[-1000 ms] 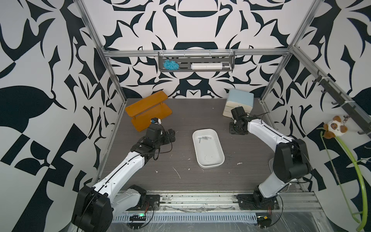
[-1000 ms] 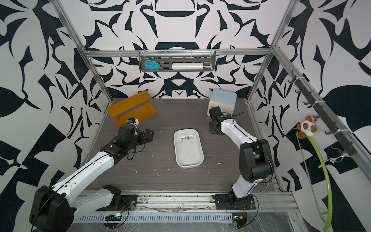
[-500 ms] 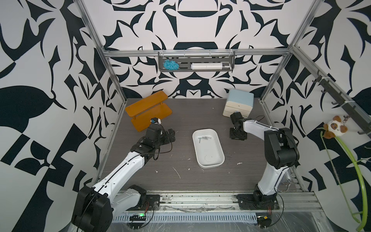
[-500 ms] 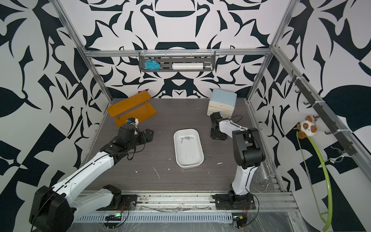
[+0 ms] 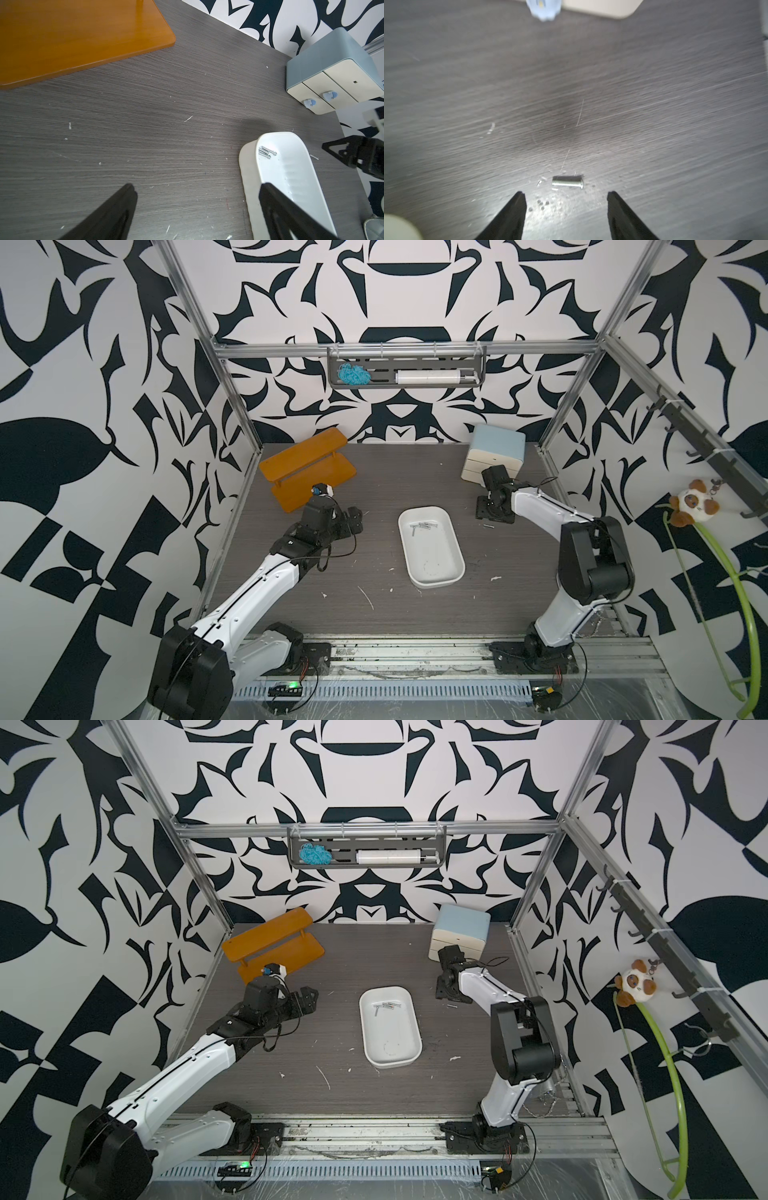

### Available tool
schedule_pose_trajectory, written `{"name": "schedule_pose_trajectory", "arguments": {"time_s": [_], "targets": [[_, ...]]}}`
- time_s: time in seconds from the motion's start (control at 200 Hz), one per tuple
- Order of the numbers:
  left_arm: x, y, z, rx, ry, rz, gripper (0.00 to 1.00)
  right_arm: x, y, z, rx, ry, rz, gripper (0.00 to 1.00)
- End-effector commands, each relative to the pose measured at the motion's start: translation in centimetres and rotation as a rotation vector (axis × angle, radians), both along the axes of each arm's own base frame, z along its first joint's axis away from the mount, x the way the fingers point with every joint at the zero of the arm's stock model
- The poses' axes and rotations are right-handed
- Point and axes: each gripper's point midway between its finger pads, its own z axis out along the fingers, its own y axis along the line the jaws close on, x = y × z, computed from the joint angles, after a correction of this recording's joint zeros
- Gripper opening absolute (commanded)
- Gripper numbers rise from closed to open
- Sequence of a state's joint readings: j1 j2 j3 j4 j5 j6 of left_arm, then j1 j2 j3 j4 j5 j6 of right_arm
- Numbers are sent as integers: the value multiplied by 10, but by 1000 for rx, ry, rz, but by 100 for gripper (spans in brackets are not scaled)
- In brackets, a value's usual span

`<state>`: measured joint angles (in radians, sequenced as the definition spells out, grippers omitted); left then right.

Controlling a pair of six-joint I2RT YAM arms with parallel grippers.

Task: Take out the screws from the storage box
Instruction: Place the screw at the center of the board, then pick up the screw from the storage box.

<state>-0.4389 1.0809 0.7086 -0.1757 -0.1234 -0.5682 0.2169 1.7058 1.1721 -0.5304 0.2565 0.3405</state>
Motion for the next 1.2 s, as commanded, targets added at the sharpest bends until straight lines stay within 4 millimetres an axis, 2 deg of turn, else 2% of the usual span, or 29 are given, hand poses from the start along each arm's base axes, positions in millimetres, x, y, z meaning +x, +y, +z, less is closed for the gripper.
{"name": "schedule_pose_trajectory", "arguments": {"time_s": [0.0,0.195,0.375,0.5,0.59,0.65,0.74,0.84,0.9,0.935,0.985,1.085,1.13,1.195], "targets": [[-3,9,5,12,-38,23,99,3,-4,32,-1,-94,-2,66],[-7,15,13,10,-78,45,99,11,13,70,79,-223,58,66],[-8,18,14,16,-81,54,99,10,30,101,122,-326,101,67],[-8,6,22,-32,-69,7,99,7,61,119,163,-365,188,65],[-12,-4,32,-76,-61,-38,99,5,87,139,130,-401,265,59],[-16,-8,39,-92,-62,-61,99,2,107,155,118,-434,329,58],[-24,-5,41,-75,-60,-79,99,-6,143,184,207,-505,460,58],[-33,4,39,-42,-51,-66,99,-14,169,214,339,-647,577,57],[-39,10,45,-37,-80,-56,99,-22,185,229,408,-741,672,58],[-42,13,50,-38,-101,-48,99,-23,189,233,419,-774,690,63],[-49,18,59,-40,-127,-45,99,-21,196,238,420,-791,711,66],[-60,25,73,-54,-187,-38,99,-8,210,229,377,-696,773,64],[-64,29,76,-59,-211,-30,99,-7,220,228,362,-662,851,60],[-68,31,78,-64,-235,-28,99,-11,232,225,326,-646,971,60]]}}
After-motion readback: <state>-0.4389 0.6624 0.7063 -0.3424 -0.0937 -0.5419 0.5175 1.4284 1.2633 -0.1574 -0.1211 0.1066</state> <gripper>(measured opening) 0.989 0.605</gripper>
